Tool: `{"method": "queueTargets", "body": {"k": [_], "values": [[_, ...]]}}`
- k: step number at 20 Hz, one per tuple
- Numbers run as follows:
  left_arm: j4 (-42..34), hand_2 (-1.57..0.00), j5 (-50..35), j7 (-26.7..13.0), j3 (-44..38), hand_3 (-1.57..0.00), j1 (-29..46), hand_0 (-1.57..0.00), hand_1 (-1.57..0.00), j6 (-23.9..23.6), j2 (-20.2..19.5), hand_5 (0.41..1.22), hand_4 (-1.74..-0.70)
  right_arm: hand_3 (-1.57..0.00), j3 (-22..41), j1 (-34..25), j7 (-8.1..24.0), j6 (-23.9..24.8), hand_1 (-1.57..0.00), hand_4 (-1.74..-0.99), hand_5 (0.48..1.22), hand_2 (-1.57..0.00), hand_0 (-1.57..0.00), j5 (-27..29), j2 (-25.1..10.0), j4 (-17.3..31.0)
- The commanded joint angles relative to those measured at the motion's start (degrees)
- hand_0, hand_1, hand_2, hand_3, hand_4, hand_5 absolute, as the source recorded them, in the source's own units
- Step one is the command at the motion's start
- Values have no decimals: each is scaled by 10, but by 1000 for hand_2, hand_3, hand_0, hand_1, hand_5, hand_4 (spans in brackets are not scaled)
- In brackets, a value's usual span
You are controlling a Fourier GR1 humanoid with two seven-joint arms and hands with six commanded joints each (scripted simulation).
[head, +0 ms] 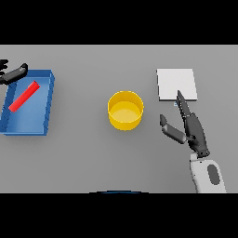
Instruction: Pick up the red beaker and tilt it to pour out 1 green nut into yellow bowl. Pick up the yellow bowl and place it on the metallic measuring scale.
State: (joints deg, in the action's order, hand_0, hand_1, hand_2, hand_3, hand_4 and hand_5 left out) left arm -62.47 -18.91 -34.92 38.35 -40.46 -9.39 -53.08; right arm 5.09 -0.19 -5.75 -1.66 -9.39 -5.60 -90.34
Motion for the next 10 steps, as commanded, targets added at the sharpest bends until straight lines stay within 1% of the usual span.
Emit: {"method": "queueTargets", "body": {"k": [1, 3, 4, 5, 7, 8, 9, 10], "values": [[2, -156, 3, 0, 6, -97, -3, -205, -173, 3, 1, 655, -778, 1, 1, 1, 0, 4, 1, -1308, 717, 1, 1, -6, -1, 0], [7, -99, 9, 3, 10, -61, -7, -131, -111, 6, 1, 655, -760, 1, 3, 1, 0, 8, 1, -1305, 717, 1, 1, -11, -1, -2], [7, -79, 15, 9, 13, -49, -4, -105, -88, -1, 1, 655, -746, 1, 3, 0, 4, 10, 1, -1300, 717, 1, 1, -16, -2, 0], [16, -63, 23, 12, 15, -39, -7, -83, -70, -13, 9, 656, -738, 1, 6, 0, 12, 5, 1, -1290, 714, 1, 1, -9, 2, -6], [16, -40, 22, 33, 10, -25, 1, -53, -45, -32, 17, 661, -730, 1, 5, -9, 31, 7, 1, -1277, 704, 1, 1, -11, 1, -10], [21, -32, 17, 37, 3, -19, 0, -42, -36, -32, 15, 664, -728, 1, 10, -13, 45, 17, 1, -1281, 688, 1, 1, -33, -6, -12], [16, -25, 17, 45, 2, -15, 4, -34, -28, -39, 15, 667, -723, 1, 21, -21, 56, 27, 1, -1262, 675, 1, 1, -59, -10, -16], [27, -20, 19, 46, 1, -12, -5, -27, -22, -39, 23, 675, -718, 1, 29, -33, 65, 26, 1, -1222, 662, 1, 1, -76, -16, -12]]}}
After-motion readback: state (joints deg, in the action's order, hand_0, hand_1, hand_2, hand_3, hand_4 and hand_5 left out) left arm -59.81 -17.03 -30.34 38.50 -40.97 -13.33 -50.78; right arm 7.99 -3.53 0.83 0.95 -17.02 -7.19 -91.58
